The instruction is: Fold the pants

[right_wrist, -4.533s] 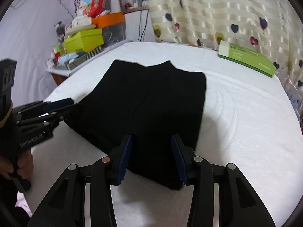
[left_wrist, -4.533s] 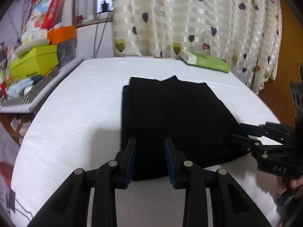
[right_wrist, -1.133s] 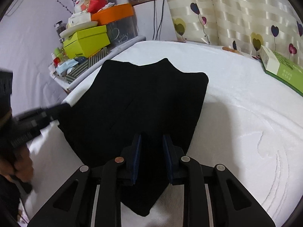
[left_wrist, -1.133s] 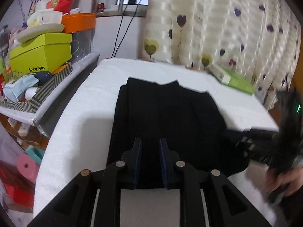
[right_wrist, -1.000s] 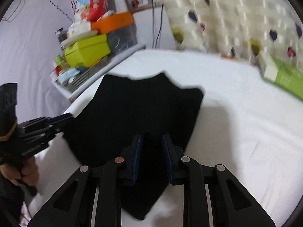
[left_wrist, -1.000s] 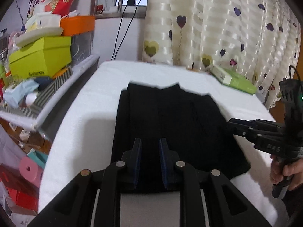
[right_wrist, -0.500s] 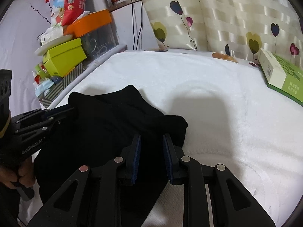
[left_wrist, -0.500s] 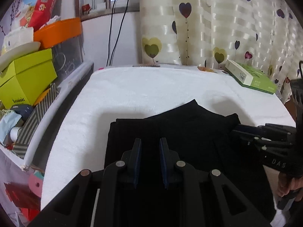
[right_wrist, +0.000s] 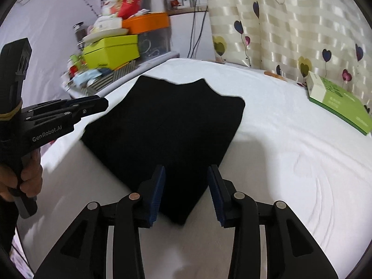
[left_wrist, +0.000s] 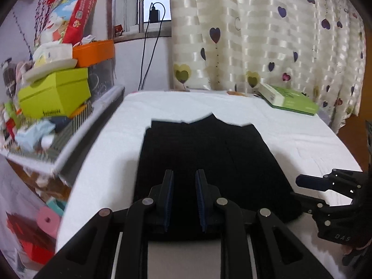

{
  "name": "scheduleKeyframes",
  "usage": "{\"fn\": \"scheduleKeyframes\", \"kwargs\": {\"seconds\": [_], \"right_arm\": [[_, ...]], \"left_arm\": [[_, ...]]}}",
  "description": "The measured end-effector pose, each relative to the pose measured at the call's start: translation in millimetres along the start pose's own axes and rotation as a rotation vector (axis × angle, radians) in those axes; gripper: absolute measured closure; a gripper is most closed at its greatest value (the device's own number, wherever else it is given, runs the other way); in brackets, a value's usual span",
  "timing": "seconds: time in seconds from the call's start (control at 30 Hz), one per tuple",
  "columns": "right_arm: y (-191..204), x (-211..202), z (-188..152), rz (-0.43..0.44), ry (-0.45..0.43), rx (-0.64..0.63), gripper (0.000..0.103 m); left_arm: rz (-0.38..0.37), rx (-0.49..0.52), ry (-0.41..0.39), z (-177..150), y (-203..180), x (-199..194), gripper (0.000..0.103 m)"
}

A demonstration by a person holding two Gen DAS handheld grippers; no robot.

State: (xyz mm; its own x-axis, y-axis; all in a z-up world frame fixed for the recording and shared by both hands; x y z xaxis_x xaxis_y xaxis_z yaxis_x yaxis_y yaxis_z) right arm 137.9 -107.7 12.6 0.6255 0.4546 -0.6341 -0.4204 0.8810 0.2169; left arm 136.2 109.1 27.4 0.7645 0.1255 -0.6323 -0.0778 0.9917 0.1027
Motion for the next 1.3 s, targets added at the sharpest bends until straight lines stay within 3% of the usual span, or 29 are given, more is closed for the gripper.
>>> {"fn": "scheduleKeyframes", "kwargs": {"seconds": [0.17,0.37,0.53,0.87,1.3], "right_arm": [[5.0,-1.9,-6.5,-0.011,-0.006,0.005,0.064],[-5.3,7.0,-12.0,0.009,0.009,0.060,0.061],[1.6,-22.7,-14.3,-0.012,-0.019,0.033,0.061],[21.9,-69.4,-58.9,-0.022,-0.037,-0.026,0.061],[27.2,-73.6,-88.8,-0.038,0.014,-0.038,0.060]], "left_arm": [[0.011,0.038,0.037,-31.0,-16.9,4.2,0.082],[0.034,0.055,0.042,-29.6,-21.5,6.0,0.081],[0.037,0.047,0.072,-37.2,-24.7,-10.1,0.080],[0.024,0.007,0.064,-70.7,-42.6,-61.4,0.080],[0.065,-0.009,0.066,-89.6,-43.8,-86.3,0.080]]}}
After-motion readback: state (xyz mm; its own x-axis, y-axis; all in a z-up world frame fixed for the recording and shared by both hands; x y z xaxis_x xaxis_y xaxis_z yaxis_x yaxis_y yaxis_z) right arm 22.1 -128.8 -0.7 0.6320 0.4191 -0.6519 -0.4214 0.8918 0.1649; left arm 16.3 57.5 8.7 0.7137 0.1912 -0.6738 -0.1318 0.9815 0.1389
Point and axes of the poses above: each gripper's, at about its wrist camera, not at the fingertips, and x roughly the way its jaws point, y to its left, z to its top, the point moved 4 cm from there along x, roughly the way its jaws point, and after that the axes turned 12 degrees about z, right-handed, at the moved point
